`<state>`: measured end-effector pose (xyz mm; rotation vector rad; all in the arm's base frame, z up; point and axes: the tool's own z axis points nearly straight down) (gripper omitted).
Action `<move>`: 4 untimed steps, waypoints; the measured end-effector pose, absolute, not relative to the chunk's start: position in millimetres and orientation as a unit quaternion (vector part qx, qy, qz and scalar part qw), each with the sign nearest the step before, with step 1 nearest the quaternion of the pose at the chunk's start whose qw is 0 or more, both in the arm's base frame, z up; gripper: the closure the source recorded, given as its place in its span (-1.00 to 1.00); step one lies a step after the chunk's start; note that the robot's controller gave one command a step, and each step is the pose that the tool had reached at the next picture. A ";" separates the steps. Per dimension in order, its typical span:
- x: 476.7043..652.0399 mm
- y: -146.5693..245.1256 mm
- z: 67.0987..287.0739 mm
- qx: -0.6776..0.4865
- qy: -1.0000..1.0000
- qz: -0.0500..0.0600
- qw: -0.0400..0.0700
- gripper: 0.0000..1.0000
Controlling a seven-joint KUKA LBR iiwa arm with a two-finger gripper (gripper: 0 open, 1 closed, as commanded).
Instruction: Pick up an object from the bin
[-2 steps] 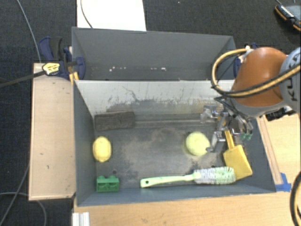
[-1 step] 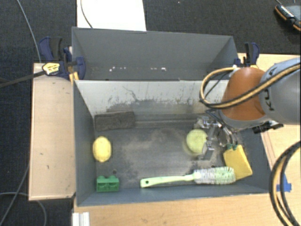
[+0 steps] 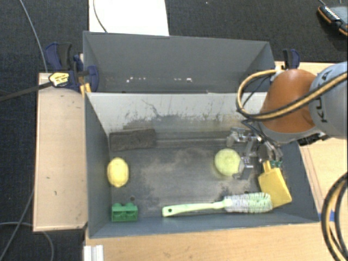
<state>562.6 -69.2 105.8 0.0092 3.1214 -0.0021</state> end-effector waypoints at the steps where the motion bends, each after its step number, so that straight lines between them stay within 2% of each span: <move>1: 562.4 -70.4 76.2 0.025 1.000 0.000 0.002 -1.00; 2: 576.9 -78.9 70.2 0.028 1.000 -0.001 0.012 -1.00; 3: 548.5 -59.0 70.3 0.180 0.984 0.001 0.006 1.00; 4: 548.4 -59.0 70.6 0.179 0.984 0.001 0.006 1.00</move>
Offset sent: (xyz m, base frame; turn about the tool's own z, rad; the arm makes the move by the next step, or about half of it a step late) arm 0.0135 -0.0097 -0.0358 0.0484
